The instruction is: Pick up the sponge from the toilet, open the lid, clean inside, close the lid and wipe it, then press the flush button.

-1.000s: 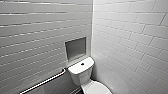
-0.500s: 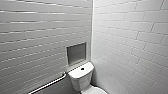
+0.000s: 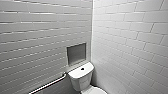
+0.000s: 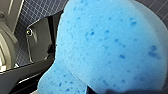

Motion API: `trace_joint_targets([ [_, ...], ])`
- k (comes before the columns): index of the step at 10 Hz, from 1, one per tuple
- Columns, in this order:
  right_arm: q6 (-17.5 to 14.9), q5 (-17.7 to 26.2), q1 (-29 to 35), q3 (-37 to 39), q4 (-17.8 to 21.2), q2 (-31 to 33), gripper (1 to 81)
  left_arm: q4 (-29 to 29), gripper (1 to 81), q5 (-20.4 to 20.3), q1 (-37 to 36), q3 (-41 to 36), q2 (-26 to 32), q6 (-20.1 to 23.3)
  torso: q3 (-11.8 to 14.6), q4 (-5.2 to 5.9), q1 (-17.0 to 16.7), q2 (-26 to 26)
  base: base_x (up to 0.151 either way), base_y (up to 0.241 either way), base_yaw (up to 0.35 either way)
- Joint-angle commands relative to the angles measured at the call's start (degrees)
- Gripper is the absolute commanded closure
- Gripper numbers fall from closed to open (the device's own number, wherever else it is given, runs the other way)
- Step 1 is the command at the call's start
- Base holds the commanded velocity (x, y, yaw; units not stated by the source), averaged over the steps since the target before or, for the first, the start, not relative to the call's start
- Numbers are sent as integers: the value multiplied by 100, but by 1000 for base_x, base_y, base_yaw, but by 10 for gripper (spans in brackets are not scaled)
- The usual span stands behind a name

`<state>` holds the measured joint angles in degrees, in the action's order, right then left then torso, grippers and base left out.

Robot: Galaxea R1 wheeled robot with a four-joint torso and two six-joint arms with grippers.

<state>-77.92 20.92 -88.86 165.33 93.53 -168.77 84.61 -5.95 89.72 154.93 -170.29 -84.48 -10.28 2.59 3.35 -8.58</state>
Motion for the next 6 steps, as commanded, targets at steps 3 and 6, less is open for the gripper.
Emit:
trace_joint_targets([
  [3,189,-217,82,243,-764,-167,811,-33,10,392,-231,20,39,-24,0,0,0,0,0,0,0],
  [6,2071,-1527,293,456,-2647,-652,811,-33,10,402,-301,20,21,-7,0,0,0,0,0,0,0],
])
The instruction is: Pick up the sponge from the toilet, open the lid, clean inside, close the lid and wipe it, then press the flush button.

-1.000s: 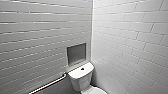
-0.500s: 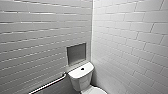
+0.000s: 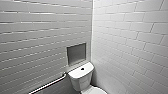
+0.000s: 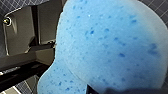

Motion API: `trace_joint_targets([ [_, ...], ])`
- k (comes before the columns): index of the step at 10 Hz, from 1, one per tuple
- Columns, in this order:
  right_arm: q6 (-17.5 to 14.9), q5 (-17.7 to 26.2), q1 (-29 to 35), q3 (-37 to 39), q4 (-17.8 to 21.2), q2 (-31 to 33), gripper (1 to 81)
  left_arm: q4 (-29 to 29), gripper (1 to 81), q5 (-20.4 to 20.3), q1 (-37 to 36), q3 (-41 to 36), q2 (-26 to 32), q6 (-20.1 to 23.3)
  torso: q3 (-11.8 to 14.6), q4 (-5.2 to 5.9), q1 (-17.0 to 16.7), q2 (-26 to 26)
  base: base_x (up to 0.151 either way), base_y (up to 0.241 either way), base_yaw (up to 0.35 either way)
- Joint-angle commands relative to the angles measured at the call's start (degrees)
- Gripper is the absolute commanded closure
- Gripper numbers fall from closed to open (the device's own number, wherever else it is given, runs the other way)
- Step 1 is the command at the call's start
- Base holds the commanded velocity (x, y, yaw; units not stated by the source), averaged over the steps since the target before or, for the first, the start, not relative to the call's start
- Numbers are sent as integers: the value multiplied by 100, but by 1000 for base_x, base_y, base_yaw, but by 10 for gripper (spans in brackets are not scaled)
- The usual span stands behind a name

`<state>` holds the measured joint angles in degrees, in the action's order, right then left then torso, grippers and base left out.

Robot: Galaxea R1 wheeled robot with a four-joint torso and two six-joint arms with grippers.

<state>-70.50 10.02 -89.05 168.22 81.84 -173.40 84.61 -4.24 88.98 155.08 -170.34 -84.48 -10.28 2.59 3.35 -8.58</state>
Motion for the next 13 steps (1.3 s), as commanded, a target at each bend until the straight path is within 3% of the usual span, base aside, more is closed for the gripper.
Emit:
trace_joint_targets([
  [1,2341,-570,409,114,-2570,-224,811,-33,10,240,-227,5,26,-7,0,0,0,0,0,0,0],
  [2,2960,-903,419,87,-3257,-337,811,-33,10,240,-227,5,35,-7,0,0,0,0,0,0,0],
  [4,3764,-1692,417,86,-4454,-645,811,-33,10,240,-297,5,26,28,0,0,0,0,0,0,0],
  [5,4034,-1479,541,53,-4475,-594,811,-24,10,240,-358,5,26,28,0,0,0,0,0,0,0],
  [6,4053,-1206,585,17,-4457,-462,811,-24,10,240,-420,5,26,11,0,0,0,0,0,0,0],
  [10,4000,-1021,322,-561,-4536,-313,811,-33,10,223,-517,5,-45,28,0,0,0,0,0,0,0],
  [11,4000,-783,339,-1128,-4536,-34,811,-24,10,135,-517,-29,51,28,0,0,2,0,0,0,0],
  [13,4008,-799,331,-2280,-4527,573,811,2,10,-119,-517,-39,148,28,0,0,0,0,0,0,0],
])
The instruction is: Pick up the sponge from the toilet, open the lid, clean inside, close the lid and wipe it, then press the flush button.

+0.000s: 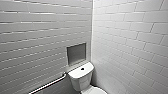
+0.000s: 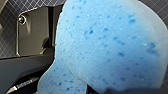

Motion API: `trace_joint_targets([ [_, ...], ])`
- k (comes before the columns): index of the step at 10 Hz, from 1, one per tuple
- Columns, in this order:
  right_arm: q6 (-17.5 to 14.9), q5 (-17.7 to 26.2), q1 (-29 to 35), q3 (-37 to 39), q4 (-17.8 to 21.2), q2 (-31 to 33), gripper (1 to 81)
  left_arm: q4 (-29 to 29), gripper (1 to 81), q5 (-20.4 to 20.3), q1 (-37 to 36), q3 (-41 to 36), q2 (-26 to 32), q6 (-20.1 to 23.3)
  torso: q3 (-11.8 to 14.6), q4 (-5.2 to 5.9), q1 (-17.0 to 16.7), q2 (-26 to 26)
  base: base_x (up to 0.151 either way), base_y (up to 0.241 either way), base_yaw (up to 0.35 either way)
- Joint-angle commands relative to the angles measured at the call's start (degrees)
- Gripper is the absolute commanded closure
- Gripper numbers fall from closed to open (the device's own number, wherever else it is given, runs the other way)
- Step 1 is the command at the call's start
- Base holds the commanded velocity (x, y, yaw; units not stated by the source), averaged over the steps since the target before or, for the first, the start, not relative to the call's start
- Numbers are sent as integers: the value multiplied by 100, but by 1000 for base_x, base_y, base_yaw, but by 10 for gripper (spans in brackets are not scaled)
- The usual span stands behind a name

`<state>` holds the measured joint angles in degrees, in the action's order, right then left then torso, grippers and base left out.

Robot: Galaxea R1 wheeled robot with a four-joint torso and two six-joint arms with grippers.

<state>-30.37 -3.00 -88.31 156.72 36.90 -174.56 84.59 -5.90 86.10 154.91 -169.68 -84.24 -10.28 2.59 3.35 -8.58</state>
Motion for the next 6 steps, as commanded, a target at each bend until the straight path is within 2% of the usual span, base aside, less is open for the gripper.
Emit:
trace_joint_targets([
  [1,-4,493,273,-1600,-25,936,811,-21,10,-86,-229,-22,153,4,0,0,0,0,0,0,0],
  [2,-4,467,265,-1848,1,1070,811,-22,10,-113,-229,-22,171,4,0,0,0,0,0,0,0],
  [6,4,449,230,-1848,28,1070,811,-39,10,-122,-229,-22,180,4,0,0,0,0,0,0,0],
])
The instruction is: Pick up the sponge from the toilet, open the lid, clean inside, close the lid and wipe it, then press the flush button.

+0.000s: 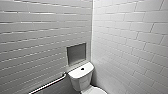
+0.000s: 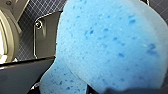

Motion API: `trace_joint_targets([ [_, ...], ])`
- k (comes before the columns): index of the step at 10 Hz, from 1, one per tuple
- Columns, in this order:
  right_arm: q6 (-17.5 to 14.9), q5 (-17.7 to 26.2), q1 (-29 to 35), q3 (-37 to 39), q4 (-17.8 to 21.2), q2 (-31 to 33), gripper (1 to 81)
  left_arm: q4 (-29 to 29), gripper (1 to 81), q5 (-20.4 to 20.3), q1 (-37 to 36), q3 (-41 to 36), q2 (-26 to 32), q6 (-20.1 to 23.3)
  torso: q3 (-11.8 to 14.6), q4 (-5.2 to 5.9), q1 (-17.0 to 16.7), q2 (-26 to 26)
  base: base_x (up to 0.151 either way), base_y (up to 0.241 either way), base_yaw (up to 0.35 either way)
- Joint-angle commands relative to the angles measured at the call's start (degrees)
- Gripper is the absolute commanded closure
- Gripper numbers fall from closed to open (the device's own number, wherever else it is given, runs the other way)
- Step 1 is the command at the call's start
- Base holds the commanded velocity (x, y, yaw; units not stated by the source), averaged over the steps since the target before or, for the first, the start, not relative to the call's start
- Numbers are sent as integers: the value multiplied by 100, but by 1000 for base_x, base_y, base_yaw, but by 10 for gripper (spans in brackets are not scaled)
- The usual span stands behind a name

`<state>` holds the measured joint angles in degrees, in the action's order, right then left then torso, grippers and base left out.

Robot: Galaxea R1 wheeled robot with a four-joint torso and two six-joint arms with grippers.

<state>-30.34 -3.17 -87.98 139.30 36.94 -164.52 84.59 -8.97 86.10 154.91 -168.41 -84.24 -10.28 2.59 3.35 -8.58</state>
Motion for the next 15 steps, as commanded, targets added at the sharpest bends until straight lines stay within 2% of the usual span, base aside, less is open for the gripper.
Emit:
trace_joint_targets([
  [1,2,466,189,-106,24,75,811,-30,10,185,-229,-22,53,-23,0,0,0,0,0,0,0],
  [7,2,475,197,-36,24,84,811,-30,10,185,-229,-22,53,-31,0,0,0,0,0,0,0],
  [10,2,475,188,-1,42,84,811,-39,10,45,-229,-22,79,-31,0,0,0,0,0,0,0],
  [15,2,475,144,52,42,75,811,-39,10,45,-229,-22,88,-31,0,0,-9,2,91,0,0],
])
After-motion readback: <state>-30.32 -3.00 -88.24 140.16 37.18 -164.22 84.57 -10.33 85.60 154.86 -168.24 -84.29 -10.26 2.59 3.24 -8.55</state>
